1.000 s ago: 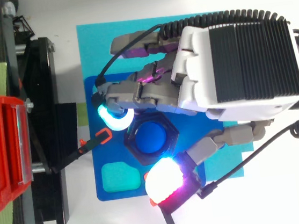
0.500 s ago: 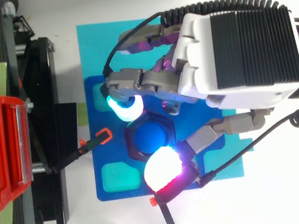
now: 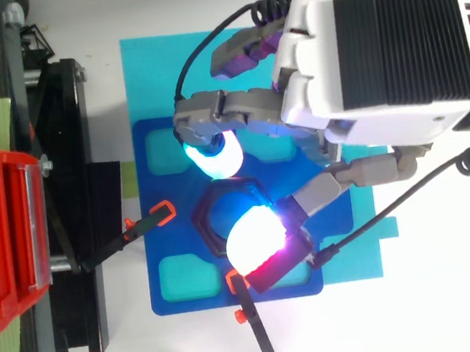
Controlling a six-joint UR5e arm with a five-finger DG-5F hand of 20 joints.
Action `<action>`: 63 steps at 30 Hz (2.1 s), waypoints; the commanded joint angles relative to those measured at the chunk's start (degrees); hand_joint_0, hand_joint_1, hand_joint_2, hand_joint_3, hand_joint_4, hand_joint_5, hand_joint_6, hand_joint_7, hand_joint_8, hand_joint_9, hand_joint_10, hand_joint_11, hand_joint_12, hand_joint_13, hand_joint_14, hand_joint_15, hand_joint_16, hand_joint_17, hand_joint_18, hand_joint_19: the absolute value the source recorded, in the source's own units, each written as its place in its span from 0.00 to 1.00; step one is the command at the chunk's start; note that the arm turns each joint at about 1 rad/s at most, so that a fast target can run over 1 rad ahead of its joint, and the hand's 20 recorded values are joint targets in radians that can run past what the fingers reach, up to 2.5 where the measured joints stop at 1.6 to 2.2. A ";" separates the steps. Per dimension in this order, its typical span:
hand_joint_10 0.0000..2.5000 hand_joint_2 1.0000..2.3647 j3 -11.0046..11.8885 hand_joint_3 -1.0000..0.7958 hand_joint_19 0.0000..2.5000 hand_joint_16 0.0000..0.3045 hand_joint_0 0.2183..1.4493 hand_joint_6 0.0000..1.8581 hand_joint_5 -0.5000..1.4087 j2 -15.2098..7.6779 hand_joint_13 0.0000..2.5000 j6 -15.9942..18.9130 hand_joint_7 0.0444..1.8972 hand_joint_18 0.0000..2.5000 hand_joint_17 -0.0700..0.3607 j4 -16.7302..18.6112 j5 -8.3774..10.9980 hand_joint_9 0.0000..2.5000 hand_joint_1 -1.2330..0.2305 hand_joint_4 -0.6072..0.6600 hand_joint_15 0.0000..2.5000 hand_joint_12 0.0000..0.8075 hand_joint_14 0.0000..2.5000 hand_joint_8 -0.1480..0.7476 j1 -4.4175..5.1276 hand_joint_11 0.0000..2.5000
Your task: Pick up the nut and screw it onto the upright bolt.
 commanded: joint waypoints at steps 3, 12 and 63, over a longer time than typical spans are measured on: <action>0.01 0.00 0.00 0.28 0.00 0.02 0.24 0.31 0.31 0.09 0.62 0.06 0.69 0.39 0.19 -1.63 -0.28 0.79 0.58 0.53 0.05 0.24 0.00 0.39 -0.74 0.18; 0.01 0.00 0.09 0.28 0.00 0.03 0.23 0.28 0.30 1.14 0.60 0.24 0.74 0.34 0.21 -4.71 -0.55 0.76 0.59 0.53 0.06 0.29 0.00 0.50 -1.62 0.19; 0.00 0.00 3.34 0.28 0.00 0.14 0.19 0.27 0.14 -0.18 0.00 0.94 0.31 0.00 0.39 -2.60 -5.99 0.03 0.68 0.53 0.00 0.41 0.00 0.36 1.46 0.00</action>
